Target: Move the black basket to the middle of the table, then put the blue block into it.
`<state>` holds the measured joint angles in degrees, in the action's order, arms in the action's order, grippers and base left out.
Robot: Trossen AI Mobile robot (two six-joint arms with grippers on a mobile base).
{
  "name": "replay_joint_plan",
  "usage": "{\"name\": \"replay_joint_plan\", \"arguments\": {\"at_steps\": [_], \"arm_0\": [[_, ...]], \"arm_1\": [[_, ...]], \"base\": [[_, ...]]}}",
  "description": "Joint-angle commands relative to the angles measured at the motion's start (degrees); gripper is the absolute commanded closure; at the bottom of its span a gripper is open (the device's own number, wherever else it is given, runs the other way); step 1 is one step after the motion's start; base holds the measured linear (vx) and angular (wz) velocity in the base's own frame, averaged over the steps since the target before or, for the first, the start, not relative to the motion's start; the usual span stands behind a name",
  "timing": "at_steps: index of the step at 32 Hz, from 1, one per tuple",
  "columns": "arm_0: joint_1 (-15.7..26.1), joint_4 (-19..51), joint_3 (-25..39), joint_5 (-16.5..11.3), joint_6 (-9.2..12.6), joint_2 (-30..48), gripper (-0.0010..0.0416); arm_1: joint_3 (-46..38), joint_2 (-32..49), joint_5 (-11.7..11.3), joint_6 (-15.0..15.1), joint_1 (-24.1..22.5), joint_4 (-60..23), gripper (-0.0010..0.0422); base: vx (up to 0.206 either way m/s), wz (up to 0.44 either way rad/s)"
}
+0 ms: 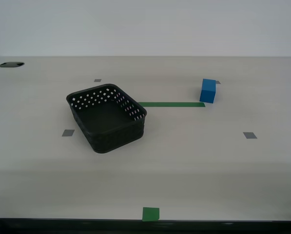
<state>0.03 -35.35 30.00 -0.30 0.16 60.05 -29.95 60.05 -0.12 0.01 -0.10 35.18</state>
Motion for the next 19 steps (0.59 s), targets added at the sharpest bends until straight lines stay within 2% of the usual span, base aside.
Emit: {"name": "replay_joint_plan", "arguments": {"at_steps": [1, 19], "arm_0": [[0.0, -0.2, 0.0, 0.0, 0.0, 0.0, 0.0405], [0.0, -0.2, 0.0, 0.0, 0.0, 0.0, 0.0405]], "arm_1": [[0.0, 0.0, 0.1, 0.1, 0.1, 0.2, 0.0412], [0.0, 0.0, 0.1, 0.1, 0.1, 0.2, 0.0412]], "base": [[0.0, 0.0], [0.0, 0.0]]}}
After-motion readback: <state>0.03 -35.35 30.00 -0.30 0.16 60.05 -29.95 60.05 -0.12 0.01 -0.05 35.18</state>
